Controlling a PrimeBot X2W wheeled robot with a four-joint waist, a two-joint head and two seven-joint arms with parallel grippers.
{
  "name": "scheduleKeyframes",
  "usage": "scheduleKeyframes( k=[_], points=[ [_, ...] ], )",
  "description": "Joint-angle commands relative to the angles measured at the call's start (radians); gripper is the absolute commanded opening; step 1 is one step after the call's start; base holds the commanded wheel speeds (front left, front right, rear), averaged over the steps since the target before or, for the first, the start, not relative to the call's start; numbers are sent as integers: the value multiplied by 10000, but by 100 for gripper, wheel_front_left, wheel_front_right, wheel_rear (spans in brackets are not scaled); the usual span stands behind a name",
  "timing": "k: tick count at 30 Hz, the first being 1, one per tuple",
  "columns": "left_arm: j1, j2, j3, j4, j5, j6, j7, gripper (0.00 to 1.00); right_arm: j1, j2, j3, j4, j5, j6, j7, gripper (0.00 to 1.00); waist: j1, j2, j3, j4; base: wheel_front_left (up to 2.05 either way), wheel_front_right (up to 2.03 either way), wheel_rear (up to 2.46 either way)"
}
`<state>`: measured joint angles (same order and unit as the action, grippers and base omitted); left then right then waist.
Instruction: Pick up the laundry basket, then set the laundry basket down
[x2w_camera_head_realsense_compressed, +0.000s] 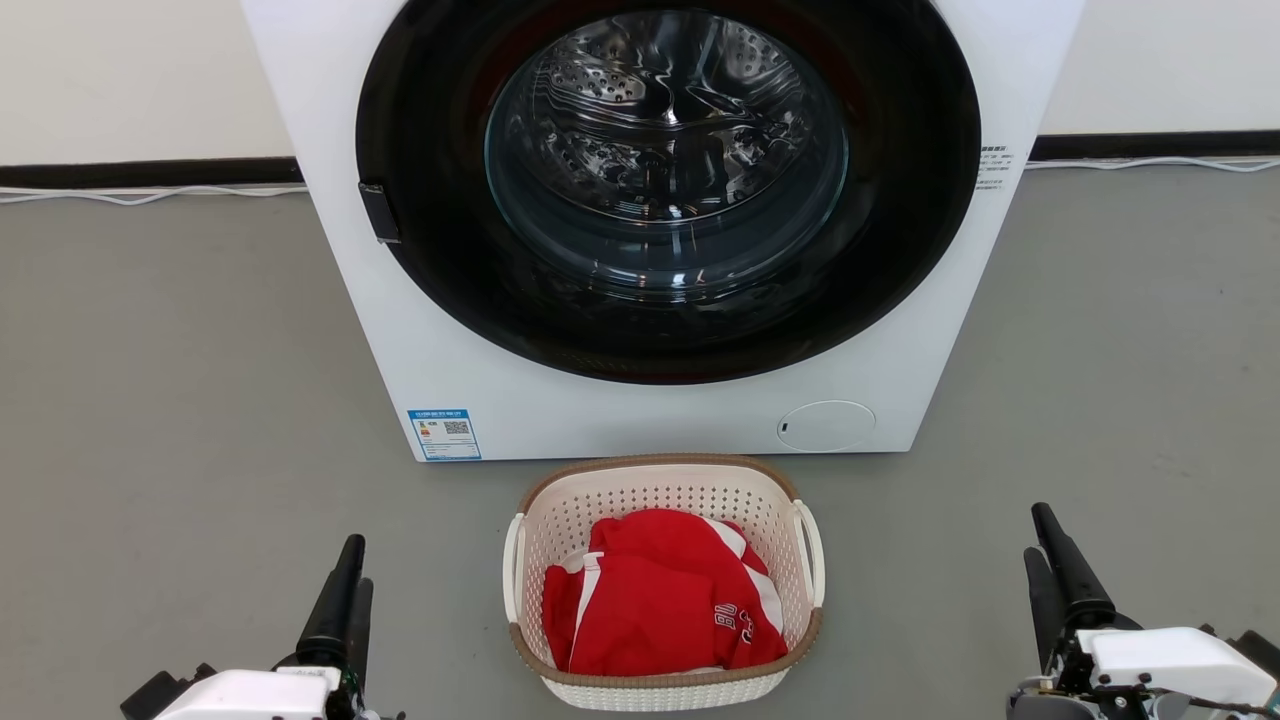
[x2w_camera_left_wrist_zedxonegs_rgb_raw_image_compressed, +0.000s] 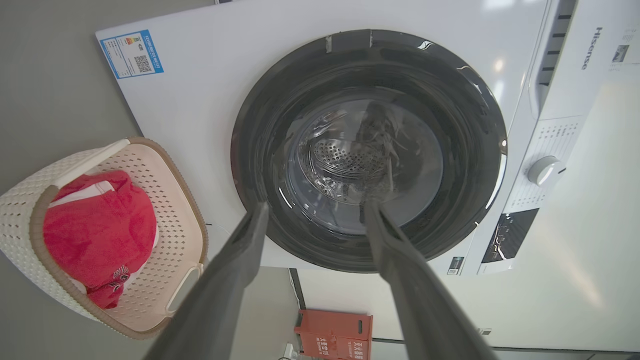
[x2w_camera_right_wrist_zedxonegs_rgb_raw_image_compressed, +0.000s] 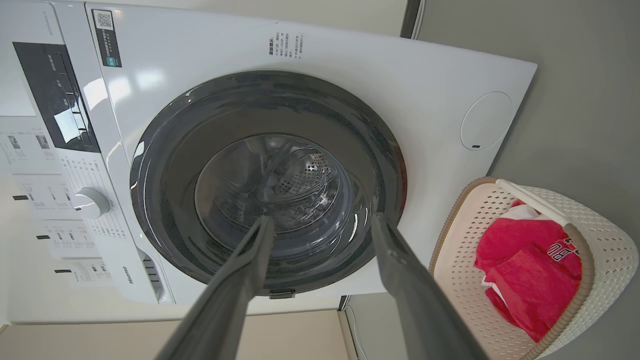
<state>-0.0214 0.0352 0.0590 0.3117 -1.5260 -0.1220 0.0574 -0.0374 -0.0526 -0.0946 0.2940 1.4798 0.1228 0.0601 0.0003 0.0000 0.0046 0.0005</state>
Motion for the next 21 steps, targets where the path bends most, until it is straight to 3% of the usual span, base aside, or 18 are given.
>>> scheduleKeyframes(
  k=[1, 21],
  points=[
    [-345, 105, 34, -211, 336, -22, -107, 100, -327, -136, 54, -304, -414, 19, -146, 100, -2, 0, 3, -2, 0, 0, 0],
    [-384, 89, 159, -57, 3423, 93, -667, 100, -379, -175, 277, -372, -3859, 30, -705, 100, -2, 0, 43, -48, 0, 0, 0]
  ],
)
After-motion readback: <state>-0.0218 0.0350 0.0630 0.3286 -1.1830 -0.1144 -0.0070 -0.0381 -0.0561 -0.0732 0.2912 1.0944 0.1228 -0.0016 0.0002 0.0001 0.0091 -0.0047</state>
